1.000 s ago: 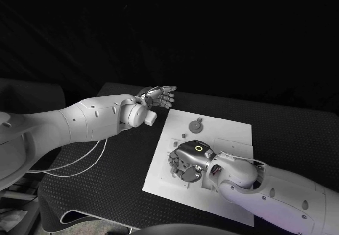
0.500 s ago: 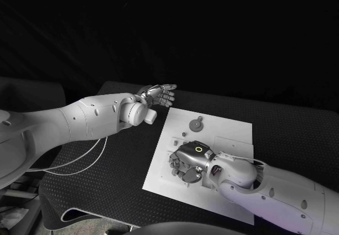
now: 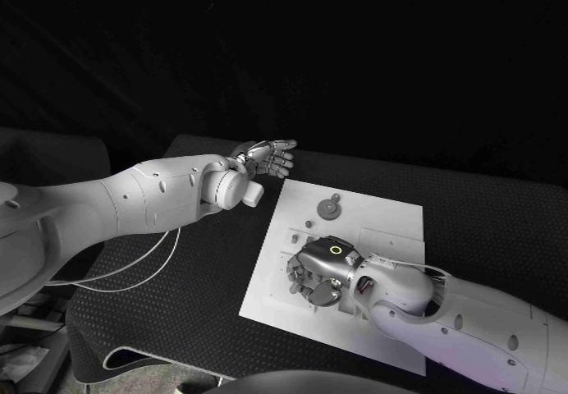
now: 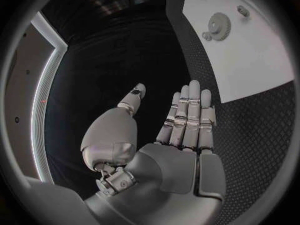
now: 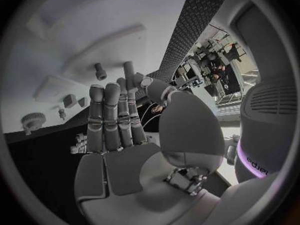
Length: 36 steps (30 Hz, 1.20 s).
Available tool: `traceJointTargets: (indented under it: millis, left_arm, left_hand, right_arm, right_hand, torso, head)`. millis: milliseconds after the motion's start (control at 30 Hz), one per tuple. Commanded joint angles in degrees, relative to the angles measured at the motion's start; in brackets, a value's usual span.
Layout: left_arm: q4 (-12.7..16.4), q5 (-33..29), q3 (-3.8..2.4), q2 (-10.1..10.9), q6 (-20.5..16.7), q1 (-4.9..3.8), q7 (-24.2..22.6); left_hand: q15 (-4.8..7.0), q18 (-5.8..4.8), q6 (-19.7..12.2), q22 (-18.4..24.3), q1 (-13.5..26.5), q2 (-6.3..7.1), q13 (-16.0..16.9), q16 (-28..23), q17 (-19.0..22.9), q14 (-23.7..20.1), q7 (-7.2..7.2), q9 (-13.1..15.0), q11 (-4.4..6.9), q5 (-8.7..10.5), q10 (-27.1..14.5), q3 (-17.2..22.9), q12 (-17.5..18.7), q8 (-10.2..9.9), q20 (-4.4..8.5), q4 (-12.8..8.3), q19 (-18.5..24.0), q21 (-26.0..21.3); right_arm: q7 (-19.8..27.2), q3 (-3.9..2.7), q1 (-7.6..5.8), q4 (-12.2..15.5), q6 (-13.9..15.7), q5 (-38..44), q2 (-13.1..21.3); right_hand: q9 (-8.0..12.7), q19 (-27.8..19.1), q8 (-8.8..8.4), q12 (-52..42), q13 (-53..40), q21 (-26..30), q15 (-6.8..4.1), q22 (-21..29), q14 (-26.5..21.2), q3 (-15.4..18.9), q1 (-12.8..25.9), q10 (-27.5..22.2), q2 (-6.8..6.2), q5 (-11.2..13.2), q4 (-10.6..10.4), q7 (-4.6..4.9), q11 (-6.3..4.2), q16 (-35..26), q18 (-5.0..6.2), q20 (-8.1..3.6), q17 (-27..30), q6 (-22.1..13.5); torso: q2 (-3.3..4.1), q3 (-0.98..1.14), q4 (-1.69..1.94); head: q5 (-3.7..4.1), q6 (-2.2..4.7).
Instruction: Assemble the parts on the task board
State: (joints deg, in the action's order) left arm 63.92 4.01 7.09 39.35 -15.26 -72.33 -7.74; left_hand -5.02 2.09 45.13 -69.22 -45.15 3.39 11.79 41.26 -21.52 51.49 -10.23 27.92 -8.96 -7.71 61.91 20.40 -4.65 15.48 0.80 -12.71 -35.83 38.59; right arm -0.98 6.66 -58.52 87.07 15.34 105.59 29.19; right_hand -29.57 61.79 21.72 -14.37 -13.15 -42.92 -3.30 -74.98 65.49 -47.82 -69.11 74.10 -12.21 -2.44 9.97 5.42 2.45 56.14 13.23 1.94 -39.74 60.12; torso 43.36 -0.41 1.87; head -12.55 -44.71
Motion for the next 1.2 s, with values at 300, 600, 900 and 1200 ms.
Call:
traceJointTargets:
  millis: [300,600,900,1200]
  left_arm:
    - [0.0,-0.3,-0.06,-0.2,0.8,-0.08,-0.5]
    - [0.0,-0.3,-0.06,-0.2,0.8,-0.08,-0.4]
    - [0.0,-0.3,-0.06,-0.2,1.0,-0.08,-0.4]
    - [0.0,-0.3,-0.06,-0.3,1.4,-0.08,-0.3]
  left_hand:
    - [-0.05,0.79,-0.3,-0.1,0.3,-0.06,-0.1,-0.2,-0.1,-0.2,-0.02,-0.1,0.28,0.14,-0.1,0.2,-0.2,0.3,-0.14,0.2,0.2,-0.3]
    - [-0.06,0.79,-0.4,-0.1,0.3,-0.07,-0.1,-0.3,-0.2,-0.2,-0.03,-0.1,0.27,0.15,-0.1,0.2,-0.2,0.4,-0.15,0.2,0.2,-0.4]
    - [-0.07,0.78,-0.4,-0.2,0.3,-0.05,-0.1,-0.3,-0.2,-0.2,-0.03,-0.1,0.25,0.15,-0.1,0.2,-0.2,0.4,-0.16,0.1,0.2,-0.4]
    - [0.04,0.78,-0.5,-0.3,0.3,-0.07,-0.2,-0.1,-0.5,0.1,0.01,-0.2,0.22,0.12,-0.2,0.3,-0.2,0.4,-0.13,0.1,0.1,-0.4]
  right_arm:
    - [-0.4,0.4,0.07,-0.9,-2.8,1.3,-0.7]
    - [-0.4,1.63,0.12,-1.5,-2.4,1.3,-1.5]
    - [0.3,1.68,0.12,-1.6,-2.1,-1.1,-1.5]
    - [0.8,1.7,0.11,-1.6,-0.8,-2.9,-1.0]
  right_hand:
    - [0.0,0.1,0.15,-0.3,-0.1,0.0,-0.14,-0.4,0.1,-0.3,-0.5,0.1,0.44,-0.3,0.1,0.12,0.09,-0.1,1.77,-0.1,0.2,0.4]
    - [0.0,0.0,0.01,-0.2,-0.1,0.1,-0.08,-0.4,0.0,-0.4,-0.3,-0.2,0.43,-0.3,0.3,0.18,0.16,-0.1,1.77,-0.04,0.3,0.2]
    - [0.3,-0.5,-1.22,0.8,0.4,0.3,0.54,-0.6,-0.2,-0.7,1.4,-2.2,-1.34,-0.4,0.4,0.94,0.92,0.0,1.77,0.28,1.0,-1.5]
    - [1.7,-0.3,-4.61,3.6,2.1,-0.8,2.46,-1.2,0.0,6.9,6.0,-8.3,-3.24,-0.8,1.7,3.51,3.08,1.9,1.77,0.24,1.4,-7.1]
  torso:
    - [0.02,-0.04,-0.02]
    - [0.02,0.01,0.05]
    - [-0.03,-0.05,-0.04]
    - [-0.04,-0.04,-0.02]
  head:
    - [-0.06,-0.16]
    - [-0.04,-0.27]
    - [-0.01,-0.12]
    - [0.11,0.03]
